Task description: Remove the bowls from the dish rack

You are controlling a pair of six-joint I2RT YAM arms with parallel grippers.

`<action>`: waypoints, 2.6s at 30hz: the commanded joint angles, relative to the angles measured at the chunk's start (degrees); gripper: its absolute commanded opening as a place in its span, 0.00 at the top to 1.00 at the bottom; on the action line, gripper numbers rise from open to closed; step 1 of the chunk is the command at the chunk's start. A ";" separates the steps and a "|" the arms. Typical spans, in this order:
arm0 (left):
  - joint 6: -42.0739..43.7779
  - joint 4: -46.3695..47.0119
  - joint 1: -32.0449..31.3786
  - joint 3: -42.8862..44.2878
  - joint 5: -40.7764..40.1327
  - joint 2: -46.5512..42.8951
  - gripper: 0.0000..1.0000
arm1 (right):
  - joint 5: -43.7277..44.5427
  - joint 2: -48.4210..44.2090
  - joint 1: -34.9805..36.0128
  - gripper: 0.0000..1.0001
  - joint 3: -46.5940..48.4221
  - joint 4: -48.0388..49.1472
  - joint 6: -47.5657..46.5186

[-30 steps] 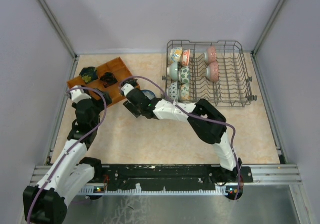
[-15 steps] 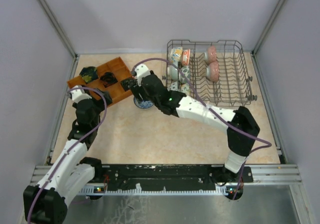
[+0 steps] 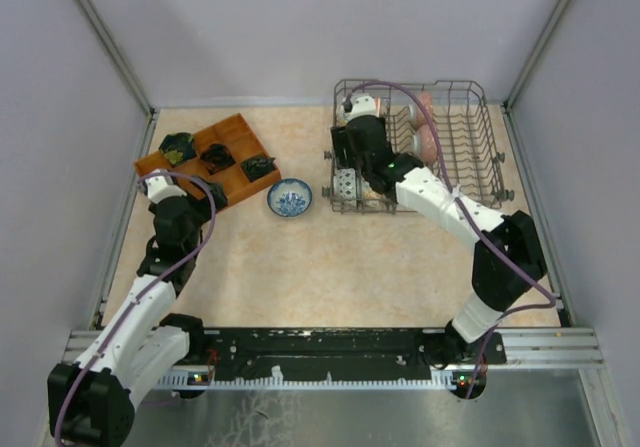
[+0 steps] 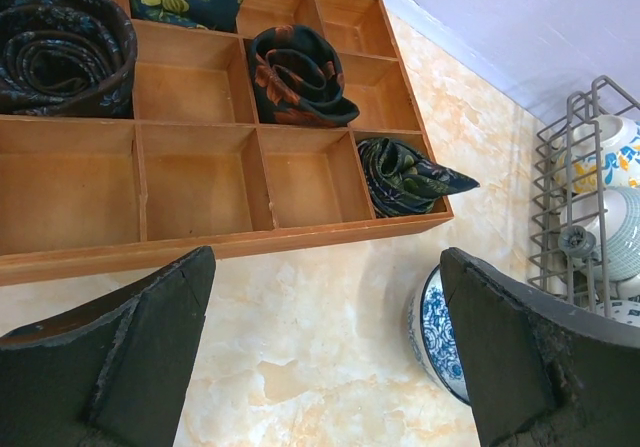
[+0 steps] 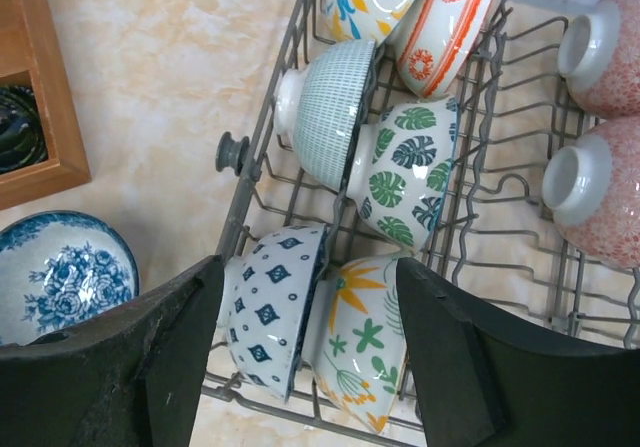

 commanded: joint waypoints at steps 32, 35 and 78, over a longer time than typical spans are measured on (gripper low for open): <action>-0.79 4.64 0.39 -0.72 2.86 2.82 0.01 | 6.68 -11.69 4.09 0.31 -6.27 -3.32 2.10; -1.02 4.93 0.39 -0.83 3.40 2.81 0.01 | 5.48 -17.48 4.12 0.29 -10.46 -3.60 2.19; -1.67 9.39 0.32 -1.23 8.62 6.58 0.01 | -11.76 -13.13 -33.26 0.28 -26.55 -3.05 14.53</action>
